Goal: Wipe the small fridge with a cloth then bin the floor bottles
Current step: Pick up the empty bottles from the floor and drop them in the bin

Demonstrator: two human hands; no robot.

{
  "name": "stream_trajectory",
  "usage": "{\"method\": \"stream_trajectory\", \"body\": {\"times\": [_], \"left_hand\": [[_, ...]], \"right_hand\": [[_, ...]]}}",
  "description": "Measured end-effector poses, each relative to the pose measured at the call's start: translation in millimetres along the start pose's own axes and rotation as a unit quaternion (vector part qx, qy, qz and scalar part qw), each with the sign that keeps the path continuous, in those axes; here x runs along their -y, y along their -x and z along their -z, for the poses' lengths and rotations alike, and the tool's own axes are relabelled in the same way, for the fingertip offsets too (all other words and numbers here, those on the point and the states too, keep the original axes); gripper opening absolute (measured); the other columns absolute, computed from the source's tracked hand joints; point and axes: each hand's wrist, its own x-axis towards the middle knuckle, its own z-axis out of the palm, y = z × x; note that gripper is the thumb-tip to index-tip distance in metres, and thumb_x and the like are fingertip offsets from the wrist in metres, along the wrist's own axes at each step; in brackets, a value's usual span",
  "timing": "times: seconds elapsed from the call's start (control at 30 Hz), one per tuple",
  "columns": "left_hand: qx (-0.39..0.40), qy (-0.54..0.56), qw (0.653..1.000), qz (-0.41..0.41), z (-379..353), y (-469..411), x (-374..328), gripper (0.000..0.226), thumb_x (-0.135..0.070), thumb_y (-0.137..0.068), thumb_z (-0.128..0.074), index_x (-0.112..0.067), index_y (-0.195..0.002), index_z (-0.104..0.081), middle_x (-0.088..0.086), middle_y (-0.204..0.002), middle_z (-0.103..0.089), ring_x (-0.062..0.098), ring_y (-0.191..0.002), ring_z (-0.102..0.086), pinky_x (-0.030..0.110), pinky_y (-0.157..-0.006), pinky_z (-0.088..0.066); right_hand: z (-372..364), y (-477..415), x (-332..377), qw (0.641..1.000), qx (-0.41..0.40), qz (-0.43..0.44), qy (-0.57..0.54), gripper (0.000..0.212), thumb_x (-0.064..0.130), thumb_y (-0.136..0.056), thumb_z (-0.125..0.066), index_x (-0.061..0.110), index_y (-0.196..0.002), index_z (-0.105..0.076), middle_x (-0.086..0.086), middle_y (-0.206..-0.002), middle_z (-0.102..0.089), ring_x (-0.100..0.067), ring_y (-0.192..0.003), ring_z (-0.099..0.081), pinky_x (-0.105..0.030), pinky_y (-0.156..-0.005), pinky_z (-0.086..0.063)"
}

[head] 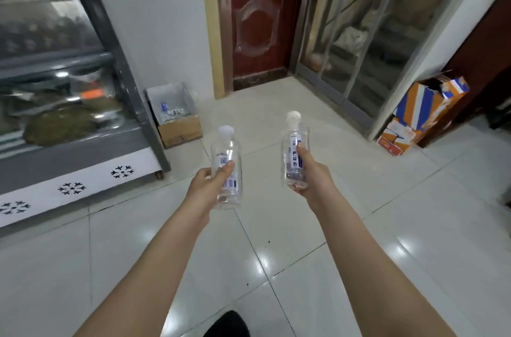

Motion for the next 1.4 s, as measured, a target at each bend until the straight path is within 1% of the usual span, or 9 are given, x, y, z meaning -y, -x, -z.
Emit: {"method": "stream_trajectory", "body": {"times": [0.3, 0.4, 0.5, 0.63, 0.77, 0.93, 1.07, 1.27, 1.4], "left_hand": [[-0.074, 0.009, 0.997, -0.031, -39, -183, -71, 0.041, -0.043, -0.081, -0.067, -0.017, -0.106, -0.049, -0.003, -0.09, -0.06, 0.015, -0.075, -0.061, 0.029, -0.066, -0.051], [-0.082, 0.018, 0.996, -0.023, -44, -248, -96, 0.042, -0.045, -0.08, -0.067, -0.017, -0.107, -0.05, -0.007, -0.089, -0.059, 0.014, -0.077, -0.06, 0.028, -0.064, -0.048], [-0.101, 0.02, 0.995, -0.015, -50, -301, -120, 0.041, -0.043, -0.081, -0.067, -0.017, -0.107, -0.047, -0.005, -0.093, -0.057, 0.013, -0.08, -0.058, 0.03, -0.075, -0.048], [-0.116, 0.02, 0.993, -0.012, -47, -360, -145, 0.041, -0.043, -0.081, -0.067, -0.021, -0.105, -0.041, -0.008, -0.092, -0.056, 0.015, -0.084, -0.06, 0.038, -0.088, -0.05], [-0.144, 0.026, 0.989, -0.005, -37, -426, -168, 0.055, -0.05, -0.075, -0.069, -0.014, -0.113, -0.052, 0.005, -0.11, -0.063, 0.026, -0.096, -0.064, 0.036, -0.08, -0.053], [-0.183, 0.017, 0.983, -0.023, -33, -516, -204, 0.033, -0.039, -0.086, -0.062, -0.017, -0.107, -0.047, -0.01, -0.088, -0.051, 0.012, -0.08, -0.056, 0.017, -0.054, -0.044], [-0.222, 0.026, 0.975, -0.008, -26, -591, -237, 0.029, -0.04, -0.087, -0.06, -0.018, -0.1, -0.048, -0.007, -0.088, -0.053, 0.008, -0.073, -0.056, 0.018, -0.053, -0.045], [-0.26, 0.047, 0.963, 0.043, -10, -682, -263, 0.02, -0.036, -0.089, -0.059, -0.019, -0.081, -0.052, -0.004, -0.081, -0.056, 0.009, -0.064, -0.059, 0.021, -0.055, -0.046], [-0.274, 0.054, 0.956, 0.088, 25, -749, -261, 0.028, -0.041, -0.086, -0.06, -0.013, -0.091, -0.055, 0.004, -0.088, -0.06, 0.018, -0.076, -0.061, 0.027, -0.065, -0.049]], "right_hand": [[-57, -185, 67, 0.995, 0.072, -0.012, 0.063, 0.037, 0.048, -0.084, -0.06, 0.012, -0.088, -0.065, -0.005, -0.084, -0.066, -0.017, -0.065, -0.06, -0.027, -0.058, -0.044], [-84, -242, 98, 0.992, 0.071, -0.022, 0.098, 0.037, 0.048, -0.083, -0.061, 0.011, -0.088, -0.066, -0.006, -0.083, -0.067, -0.019, -0.068, -0.061, -0.031, -0.065, -0.05], [-115, -294, 132, 0.989, 0.068, -0.024, 0.128, 0.038, 0.048, -0.083, -0.062, 0.01, -0.087, -0.066, -0.008, -0.081, -0.068, -0.02, -0.067, -0.061, -0.034, -0.072, -0.051], [-161, -352, 160, 0.986, 0.092, -0.032, 0.133, 0.043, 0.049, -0.083, -0.061, 0.006, -0.09, -0.066, -0.008, -0.075, -0.065, -0.016, -0.055, -0.056, -0.029, -0.062, -0.048], [-212, -412, 178, 0.981, 0.114, -0.054, 0.144, 0.04, 0.048, -0.084, -0.06, 0.009, -0.083, -0.063, -0.005, -0.068, -0.059, -0.01, -0.043, -0.05, -0.026, -0.052, -0.043], [-282, -511, 204, 0.972, 0.16, -0.061, 0.159, 0.034, 0.046, -0.084, -0.062, 0.012, -0.08, -0.062, -0.007, -0.077, -0.062, -0.019, -0.066, -0.058, -0.028, -0.063, -0.049], [-340, -592, 224, 0.96, 0.193, -0.083, 0.186, 0.035, 0.047, -0.083, -0.063, 0.012, -0.081, -0.062, -0.008, -0.084, -0.065, -0.022, -0.076, -0.061, -0.034, -0.075, -0.052], [-430, -682, 240, 0.947, 0.216, -0.107, 0.214, 0.039, 0.047, -0.084, -0.061, 0.009, -0.092, -0.062, -0.006, -0.081, -0.063, -0.018, -0.067, -0.059, -0.026, -0.058, -0.048], [-491, -737, 233, 0.939, 0.219, -0.127, 0.231, 0.041, 0.046, -0.087, -0.058, 0.006, -0.096, -0.06, -0.006, -0.078, -0.061, -0.018, -0.063, -0.057, -0.025, -0.054, -0.046]]}}
